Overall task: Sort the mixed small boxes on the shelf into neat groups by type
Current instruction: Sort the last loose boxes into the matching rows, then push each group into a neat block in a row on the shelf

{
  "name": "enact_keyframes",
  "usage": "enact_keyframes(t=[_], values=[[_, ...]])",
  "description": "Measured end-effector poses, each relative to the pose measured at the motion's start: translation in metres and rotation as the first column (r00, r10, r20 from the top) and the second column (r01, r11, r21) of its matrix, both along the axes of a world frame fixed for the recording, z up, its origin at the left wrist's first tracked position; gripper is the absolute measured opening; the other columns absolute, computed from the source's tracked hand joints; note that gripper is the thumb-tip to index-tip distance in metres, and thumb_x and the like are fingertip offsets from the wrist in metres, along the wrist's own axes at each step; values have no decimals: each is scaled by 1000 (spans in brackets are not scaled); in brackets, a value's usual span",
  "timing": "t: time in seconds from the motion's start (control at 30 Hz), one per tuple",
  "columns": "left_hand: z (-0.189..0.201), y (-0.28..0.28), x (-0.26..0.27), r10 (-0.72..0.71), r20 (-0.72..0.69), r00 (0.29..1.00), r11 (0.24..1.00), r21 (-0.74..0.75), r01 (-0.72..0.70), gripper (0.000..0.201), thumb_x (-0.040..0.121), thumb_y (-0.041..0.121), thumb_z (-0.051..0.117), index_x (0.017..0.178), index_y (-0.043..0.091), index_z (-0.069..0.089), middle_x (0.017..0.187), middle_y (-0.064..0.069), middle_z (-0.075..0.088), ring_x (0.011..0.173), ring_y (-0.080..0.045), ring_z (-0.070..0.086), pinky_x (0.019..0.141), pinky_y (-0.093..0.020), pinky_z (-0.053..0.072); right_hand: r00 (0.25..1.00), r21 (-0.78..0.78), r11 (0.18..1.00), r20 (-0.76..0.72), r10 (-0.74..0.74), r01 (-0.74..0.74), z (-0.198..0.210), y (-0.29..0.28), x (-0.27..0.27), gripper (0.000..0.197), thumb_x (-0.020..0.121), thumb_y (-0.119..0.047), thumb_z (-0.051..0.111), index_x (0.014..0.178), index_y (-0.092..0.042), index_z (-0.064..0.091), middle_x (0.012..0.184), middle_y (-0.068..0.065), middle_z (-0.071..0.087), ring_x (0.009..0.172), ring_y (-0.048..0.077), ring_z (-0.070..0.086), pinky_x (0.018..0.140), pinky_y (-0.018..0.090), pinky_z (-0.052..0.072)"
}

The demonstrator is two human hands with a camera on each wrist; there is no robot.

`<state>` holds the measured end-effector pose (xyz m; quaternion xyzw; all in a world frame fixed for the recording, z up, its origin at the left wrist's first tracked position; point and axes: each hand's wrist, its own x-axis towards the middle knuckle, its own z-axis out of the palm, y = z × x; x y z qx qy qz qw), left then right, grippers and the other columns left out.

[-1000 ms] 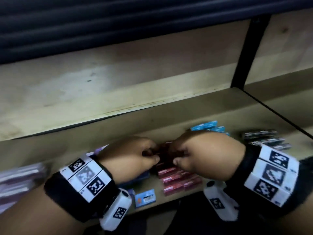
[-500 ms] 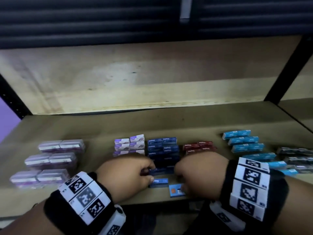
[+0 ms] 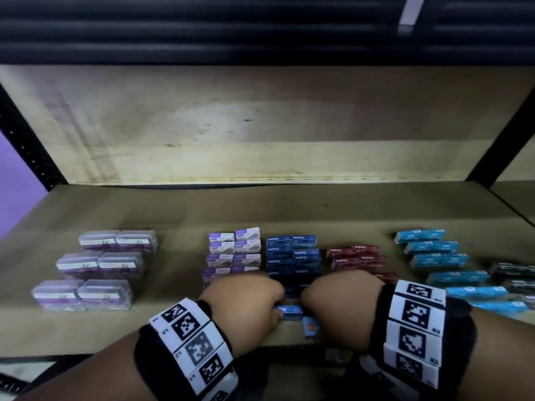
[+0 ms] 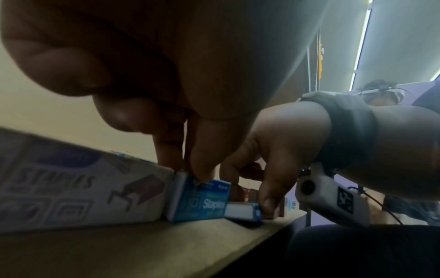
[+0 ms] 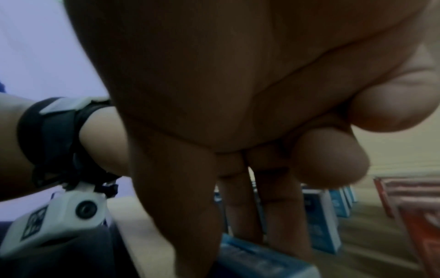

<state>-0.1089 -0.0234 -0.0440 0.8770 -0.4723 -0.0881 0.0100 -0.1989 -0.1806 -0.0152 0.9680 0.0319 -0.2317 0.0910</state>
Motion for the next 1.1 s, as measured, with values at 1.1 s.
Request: enact_keyframes(t=[1.1], values=[[6, 22, 22, 118, -100, 988, 980, -147, -132, 34, 86, 61, 52, 116, 46, 48, 112, 19, 60, 100, -5, 60, 63, -23, 35, 947, 181, 981, 297, -125, 73, 24, -12, 2, 32, 86, -44, 39, 110, -33, 57, 98, -7, 65, 86, 17, 62, 74, 32, 53]])
